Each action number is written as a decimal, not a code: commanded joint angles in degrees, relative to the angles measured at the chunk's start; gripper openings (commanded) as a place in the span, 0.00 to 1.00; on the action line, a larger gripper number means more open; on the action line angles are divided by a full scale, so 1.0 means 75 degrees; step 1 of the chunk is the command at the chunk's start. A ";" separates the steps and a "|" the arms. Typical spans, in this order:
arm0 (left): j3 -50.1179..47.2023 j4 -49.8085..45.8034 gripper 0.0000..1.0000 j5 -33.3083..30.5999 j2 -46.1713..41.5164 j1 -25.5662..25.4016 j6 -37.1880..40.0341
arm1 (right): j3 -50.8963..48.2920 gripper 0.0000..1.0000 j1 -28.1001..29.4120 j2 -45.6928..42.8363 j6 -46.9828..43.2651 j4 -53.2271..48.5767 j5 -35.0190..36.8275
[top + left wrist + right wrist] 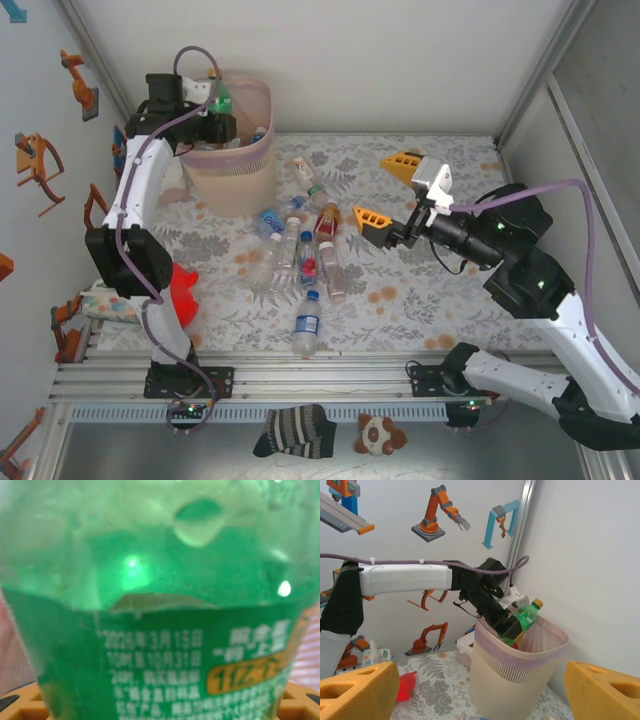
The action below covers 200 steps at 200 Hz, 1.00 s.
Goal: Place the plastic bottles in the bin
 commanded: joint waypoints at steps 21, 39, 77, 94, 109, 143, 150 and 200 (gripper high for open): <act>0.0396 -0.0912 0.50 0.0090 0.0365 0.0026 0.0298 | -0.0073 0.84 -0.0004 -0.0025 0.0113 0.0017 0.0121; 0.0519 -0.1112 0.52 0.0060 0.0538 0.0037 0.0355 | -0.0119 0.84 -0.0001 -0.0046 0.0131 0.0023 0.0147; 0.0684 -0.1314 0.62 0.0001 0.0635 0.0037 0.0308 | -0.0122 0.84 -0.0004 -0.0056 0.0184 0.0041 0.0147; 0.0677 -0.1293 0.67 -0.0045 0.0556 0.0038 0.0290 | -0.0108 0.84 -0.0004 -0.0057 0.0178 0.0041 0.0149; 0.0670 -0.1274 0.67 -0.0046 0.0460 0.0038 0.0306 | -0.0096 0.84 -0.0004 -0.0070 0.0190 0.0041 0.0148; 0.0651 -0.1250 0.69 -0.0073 0.0246 0.0038 0.0304 | -0.0115 0.84 -0.0004 -0.0109 0.0236 0.0052 0.0147; 0.0641 -0.1227 0.69 -0.0081 0.0194 0.0038 0.0297 | -0.0117 0.84 -0.0004 -0.0113 0.0248 0.0053 0.0148; 0.0217 -0.0291 0.64 0.0481 -0.0285 0.0036 0.0185 | -0.0143 0.84 -0.0004 -0.0186 0.0294 0.0053 0.0125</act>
